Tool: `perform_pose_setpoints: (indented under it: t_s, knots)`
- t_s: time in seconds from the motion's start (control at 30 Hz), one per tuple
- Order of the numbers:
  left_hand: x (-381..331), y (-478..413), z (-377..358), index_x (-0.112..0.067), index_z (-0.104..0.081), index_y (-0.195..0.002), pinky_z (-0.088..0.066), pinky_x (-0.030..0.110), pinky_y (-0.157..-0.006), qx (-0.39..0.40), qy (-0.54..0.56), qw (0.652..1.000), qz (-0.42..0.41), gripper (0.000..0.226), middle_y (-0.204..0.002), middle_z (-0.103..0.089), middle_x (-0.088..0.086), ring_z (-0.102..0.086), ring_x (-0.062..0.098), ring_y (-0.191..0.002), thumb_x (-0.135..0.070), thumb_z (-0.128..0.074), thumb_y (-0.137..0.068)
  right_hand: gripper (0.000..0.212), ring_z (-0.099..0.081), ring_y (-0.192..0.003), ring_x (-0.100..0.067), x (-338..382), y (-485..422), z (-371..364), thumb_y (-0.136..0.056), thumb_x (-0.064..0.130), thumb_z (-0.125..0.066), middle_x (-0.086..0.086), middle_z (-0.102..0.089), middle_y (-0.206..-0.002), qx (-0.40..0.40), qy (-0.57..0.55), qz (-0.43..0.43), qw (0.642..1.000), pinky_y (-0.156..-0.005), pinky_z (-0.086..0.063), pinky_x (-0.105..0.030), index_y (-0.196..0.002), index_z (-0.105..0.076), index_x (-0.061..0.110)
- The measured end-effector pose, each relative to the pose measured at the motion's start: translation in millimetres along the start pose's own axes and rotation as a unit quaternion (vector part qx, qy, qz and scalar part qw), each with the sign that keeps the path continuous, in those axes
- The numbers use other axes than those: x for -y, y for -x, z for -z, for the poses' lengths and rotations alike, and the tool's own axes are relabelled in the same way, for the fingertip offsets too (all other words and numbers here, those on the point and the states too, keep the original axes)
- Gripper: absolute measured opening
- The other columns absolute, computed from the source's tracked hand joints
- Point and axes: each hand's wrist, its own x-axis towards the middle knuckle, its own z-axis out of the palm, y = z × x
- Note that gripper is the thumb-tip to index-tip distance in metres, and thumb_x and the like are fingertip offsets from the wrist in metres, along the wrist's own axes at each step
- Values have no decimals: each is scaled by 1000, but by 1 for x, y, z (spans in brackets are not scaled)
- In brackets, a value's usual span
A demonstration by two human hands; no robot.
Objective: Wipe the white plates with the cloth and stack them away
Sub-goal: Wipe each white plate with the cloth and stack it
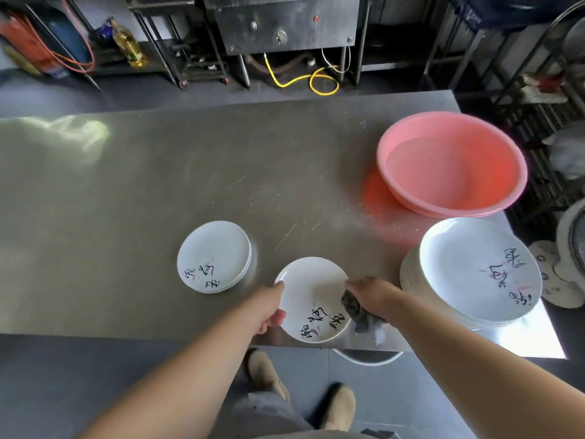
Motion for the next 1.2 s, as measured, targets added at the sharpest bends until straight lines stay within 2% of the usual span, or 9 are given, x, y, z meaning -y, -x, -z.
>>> perform_pose_setpoints:
  t_s: [0.17,0.27,0.37,0.47,0.63,0.73,0.83,1.03,1.2]
  knots:
    - [-8,11,4,-21,-41,-144,-53,29,-67,96,112,989,29,86,-102,-80,15,-74,23,-87,-85,-12,-94,51,-61,-120,-34,1,4,-10,-110,44,-34,-17,-64,-133,-32,126,25,991,-90,-42,-32,-135,-59,8]
    - [-15,17,11,-17,-29,-158,-59,43,-86,106,243,964,14,105,-111,-77,22,-72,32,-100,-92,-13,-88,45,-67,-91,-19,2,20,-6,-112,44,-26,-10,-70,-107,-123,42,112,985,-77,-49,-28,-107,-62,18]
    - [-25,30,18,-8,-38,-154,-59,46,-82,114,406,906,-40,69,-114,-76,23,-73,36,-104,-58,-44,-107,37,-55,-50,-12,2,41,-9,-112,41,-38,0,-62,-68,-184,-230,214,932,-47,-48,-25,-83,-58,28]
    - [-28,39,28,-13,-61,-119,-60,35,-68,141,479,858,-121,16,-116,-72,7,-72,21,-94,-8,-53,-106,34,-57,-55,-13,6,57,-8,-113,31,-39,3,-64,-70,-193,-298,276,893,-49,-49,-27,-101,-70,39]
    - [-29,73,44,-24,-65,-135,-63,32,-76,232,473,815,-242,41,-122,-76,1,-76,17,-103,-7,-53,-100,24,-69,-84,-10,14,77,10,-110,40,-38,21,-70,-96,-320,-189,279,885,-76,-60,-40,-112,-61,46]
    - [-30,96,52,-20,-66,-138,-63,34,-77,245,470,802,-274,46,-128,-74,4,-75,20,-108,-8,-56,-95,23,-62,-99,8,32,97,25,-109,45,-35,36,-65,-106,-381,-192,298,854,-83,-45,-10,-112,-55,55]
    - [-32,116,56,-17,-61,-143,-62,39,-88,234,451,806,-304,45,-135,-71,8,-71,25,-115,-4,-48,-103,33,-55,-115,15,55,123,39,-107,43,-38,43,-58,-123,-398,-174,388,813,-91,-36,0,-133,-57,42]
    - [-34,154,51,-12,-53,-148,-51,51,-108,248,415,792,-372,50,-144,-63,18,-63,35,-130,-7,-51,-98,75,-15,-161,-30,76,159,16,-106,61,-30,-11,-22,-172,-246,220,543,772,-131,-13,-43,-164,-30,13]
    - [-33,173,56,-13,-52,-149,-61,41,-89,266,397,773,-417,54,-145,-62,18,-66,33,-125,-7,-59,-96,83,13,-161,-26,88,162,58,-101,69,-22,-6,8,-175,-282,314,495,759,-131,4,-46,-167,-9,22]
